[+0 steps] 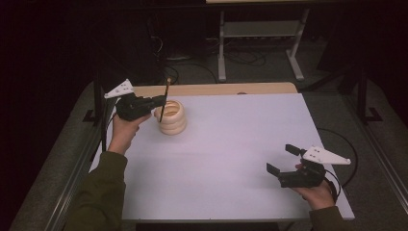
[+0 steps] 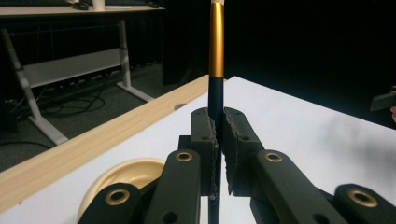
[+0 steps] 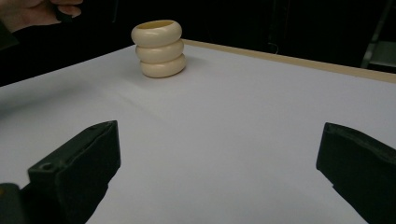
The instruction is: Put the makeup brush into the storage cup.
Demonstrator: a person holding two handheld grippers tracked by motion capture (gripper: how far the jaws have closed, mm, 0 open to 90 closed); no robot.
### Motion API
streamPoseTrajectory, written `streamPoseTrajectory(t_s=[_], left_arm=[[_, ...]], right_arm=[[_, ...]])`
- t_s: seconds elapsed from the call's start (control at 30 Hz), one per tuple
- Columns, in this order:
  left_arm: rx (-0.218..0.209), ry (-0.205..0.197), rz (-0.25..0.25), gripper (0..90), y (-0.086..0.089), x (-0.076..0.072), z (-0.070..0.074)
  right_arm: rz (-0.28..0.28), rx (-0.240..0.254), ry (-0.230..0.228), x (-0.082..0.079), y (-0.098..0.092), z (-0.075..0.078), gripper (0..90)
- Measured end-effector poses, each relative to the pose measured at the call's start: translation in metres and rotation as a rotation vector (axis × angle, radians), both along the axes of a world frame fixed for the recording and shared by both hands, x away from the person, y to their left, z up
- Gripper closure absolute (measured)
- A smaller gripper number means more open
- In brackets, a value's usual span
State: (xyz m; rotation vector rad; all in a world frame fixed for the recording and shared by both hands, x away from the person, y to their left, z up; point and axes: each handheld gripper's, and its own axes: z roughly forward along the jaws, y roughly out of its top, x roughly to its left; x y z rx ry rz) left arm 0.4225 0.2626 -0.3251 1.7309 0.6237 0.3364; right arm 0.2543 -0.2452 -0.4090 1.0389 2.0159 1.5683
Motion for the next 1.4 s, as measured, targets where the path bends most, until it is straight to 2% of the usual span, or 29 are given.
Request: streamPoseTrajectory(t_s=[0.03, 0.33, 0.6, 0.73, 0.83, 1.1, 1.4], left_arm=[[0.013, -0.003, 0.000, 83.5, 0.000, 0.001, 0.001], [0.010, -0.024, 0.017, 83.5, -0.003, 0.016, 0.002], [0.005, -0.028, 0.037, 83.5, -0.003, 0.028, -0.008], [-0.011, -0.048, 0.054, 83.5, -0.002, 0.032, -0.012], [-0.012, -0.038, 0.061, 83.5, -0.002, 0.035, -0.017], [0.030, -0.019, 0.077, 83.4, -0.003, 0.040, -0.027], [0.036, 0.005, 0.085, 83.4, -0.003, 0.042, -0.036]], right_arm=[[0.000, 0.000, -0.001, 0.000, 0.000, 0.000, 0.0], [0.001, 0.007, -0.001, 0.000, -0.001, 0.000, 0.0], [-0.001, 0.009, -0.001, 0.000, -0.002, 0.000, 0.0], [0.000, 0.008, 0.002, 0.000, -0.002, 0.000, 0.0], [0.001, 0.008, 0.003, 0.000, -0.002, -0.001, 0.0], [0.001, 0.009, 0.002, 0.000, -0.002, -0.001, 0.0], [0.002, 0.009, 0.002, 0.000, -0.002, -0.001, 0.0]])
